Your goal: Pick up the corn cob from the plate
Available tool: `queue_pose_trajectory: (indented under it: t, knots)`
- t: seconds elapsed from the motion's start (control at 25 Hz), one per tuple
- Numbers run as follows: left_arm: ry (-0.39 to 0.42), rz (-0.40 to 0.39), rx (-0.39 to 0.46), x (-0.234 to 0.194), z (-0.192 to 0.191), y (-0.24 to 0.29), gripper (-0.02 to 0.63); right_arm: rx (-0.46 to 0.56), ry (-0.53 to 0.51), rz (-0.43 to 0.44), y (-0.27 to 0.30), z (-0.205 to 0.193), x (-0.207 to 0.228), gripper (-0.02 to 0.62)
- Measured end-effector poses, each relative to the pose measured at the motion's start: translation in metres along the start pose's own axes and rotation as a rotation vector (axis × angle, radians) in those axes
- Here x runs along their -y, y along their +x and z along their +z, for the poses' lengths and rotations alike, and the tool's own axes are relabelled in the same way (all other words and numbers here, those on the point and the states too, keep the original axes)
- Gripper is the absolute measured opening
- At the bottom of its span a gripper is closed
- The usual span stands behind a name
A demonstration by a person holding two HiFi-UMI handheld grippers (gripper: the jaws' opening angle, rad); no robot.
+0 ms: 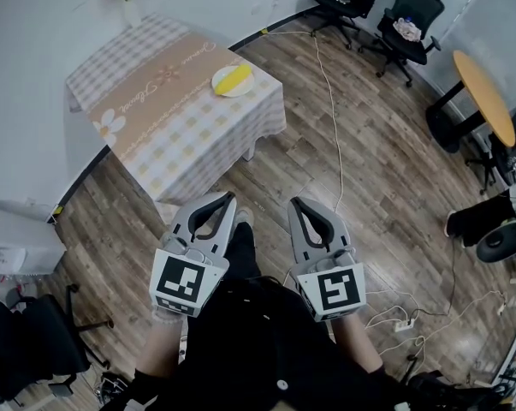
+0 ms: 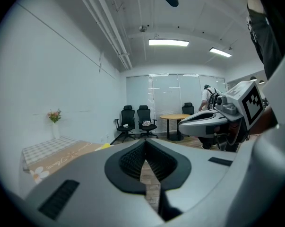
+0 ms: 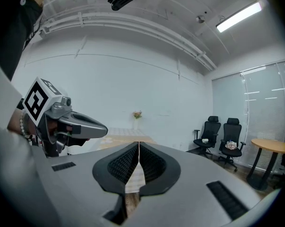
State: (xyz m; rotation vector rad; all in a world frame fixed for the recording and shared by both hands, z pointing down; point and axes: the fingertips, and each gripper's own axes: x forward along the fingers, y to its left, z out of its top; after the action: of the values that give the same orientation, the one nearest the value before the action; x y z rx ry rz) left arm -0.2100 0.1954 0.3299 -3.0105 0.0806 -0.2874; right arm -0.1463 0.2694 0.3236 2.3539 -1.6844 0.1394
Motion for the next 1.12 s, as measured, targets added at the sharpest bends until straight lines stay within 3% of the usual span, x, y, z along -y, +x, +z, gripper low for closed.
queue_pose_trajectory:
  t: [0.56,0.88,1.0,1.12]
  knots:
    - [-0.014,-0.049,-0.018,-0.035,-0.002,0.072,0.014,-0.044,0.008,0.012,0.057,-0.009,0.038,0.041]
    - [-0.018,-0.078,0.003,-0.064,0.015,0.121,0.014,-0.050,0.000,-0.014,0.096,0.008,0.074,0.041]
    - [-0.058,-0.072,-0.010,-0.073,0.022,0.136,0.014,-0.048,-0.007,-0.019,0.110,0.014,0.085,0.041]
    - [-0.024,-0.091,0.007,-0.084,0.024,0.153,0.014,-0.037,-0.006,-0.030,0.125,0.018,0.097,0.041]
